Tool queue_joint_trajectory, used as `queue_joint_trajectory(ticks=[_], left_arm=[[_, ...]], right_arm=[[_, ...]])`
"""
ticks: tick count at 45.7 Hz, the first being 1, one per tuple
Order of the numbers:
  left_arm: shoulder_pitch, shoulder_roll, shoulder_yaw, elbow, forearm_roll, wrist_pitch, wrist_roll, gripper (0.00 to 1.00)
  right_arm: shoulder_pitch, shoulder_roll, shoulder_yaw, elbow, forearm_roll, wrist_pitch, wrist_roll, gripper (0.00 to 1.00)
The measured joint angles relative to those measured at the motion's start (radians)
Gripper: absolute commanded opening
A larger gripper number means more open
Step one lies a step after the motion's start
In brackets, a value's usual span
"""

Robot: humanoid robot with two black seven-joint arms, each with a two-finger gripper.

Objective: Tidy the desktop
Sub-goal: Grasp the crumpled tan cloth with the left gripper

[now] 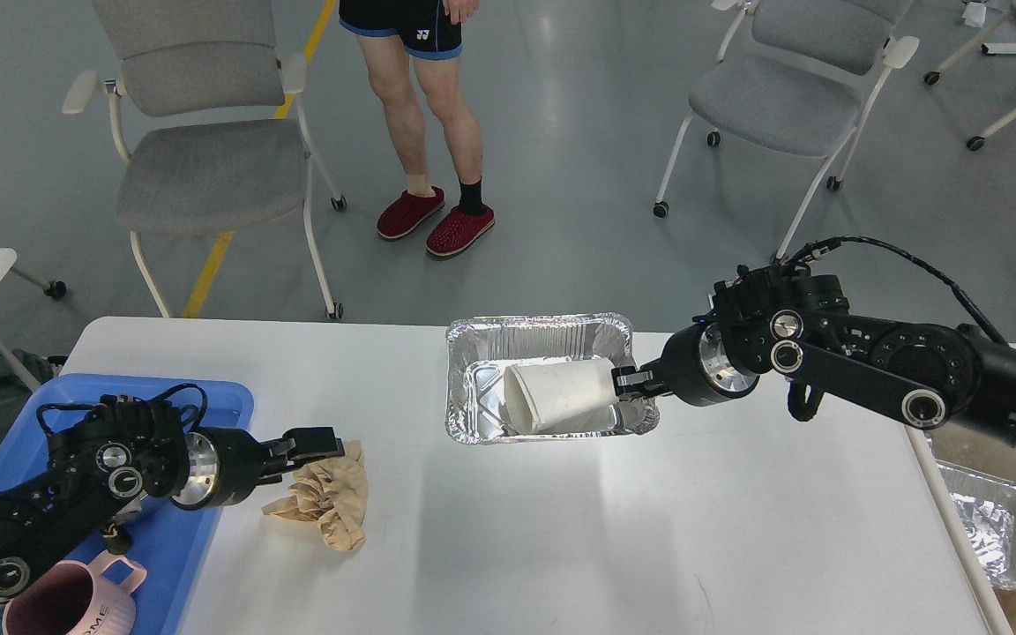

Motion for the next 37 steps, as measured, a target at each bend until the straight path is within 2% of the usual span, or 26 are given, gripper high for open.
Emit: queue_joint_trajectory(ticks=[13,16,21,27,28,31,34,37], left_arm=[[0.008,-0.095,0.020,0.143,0.001,0.019,0.000,0.96],[0.009,-0.109,0.034,0.170,0.007,0.036,-0.007,0.93],[0.009,-0.130,0.070,0.201,0.013,0.080,-0.028,0.72],[0.007,-0.147,0.085,0.211,0.028,0.123,-0.071,0.57],[0.007,-0.148,0.085,0.211,0.033,0.126,-0.075,0.51],[0.003,-0.152,0.087,0.206,0.044,0.128,-0.079,0.20],[-0.005,-0.156,0.087,0.200,0.045,0.123,-0.070,0.01],[-0.012,-0.155,0.087,0.198,0.046,0.118,-0.060,0.00]], right_arm=[[-0.007,-0.008,0.000,0.000,-0.001,0.000,0.000,0.00],[-0.008,-0.012,0.000,0.001,-0.001,-0.001,0.000,0.00],[-0.008,-0.027,0.000,0.003,-0.001,-0.002,0.000,0.00],[-0.014,-0.030,0.000,0.005,-0.001,-0.003,0.000,0.00],[-0.014,-0.030,0.000,0.005,-0.001,-0.003,0.000,0.00],[-0.015,-0.031,0.000,0.006,-0.001,-0.004,0.000,0.00],[-0.017,-0.031,0.000,0.007,-0.001,-0.004,0.000,0.00],[-0.020,-0.031,0.000,0.007,-0.001,-0.004,0.000,0.00]])
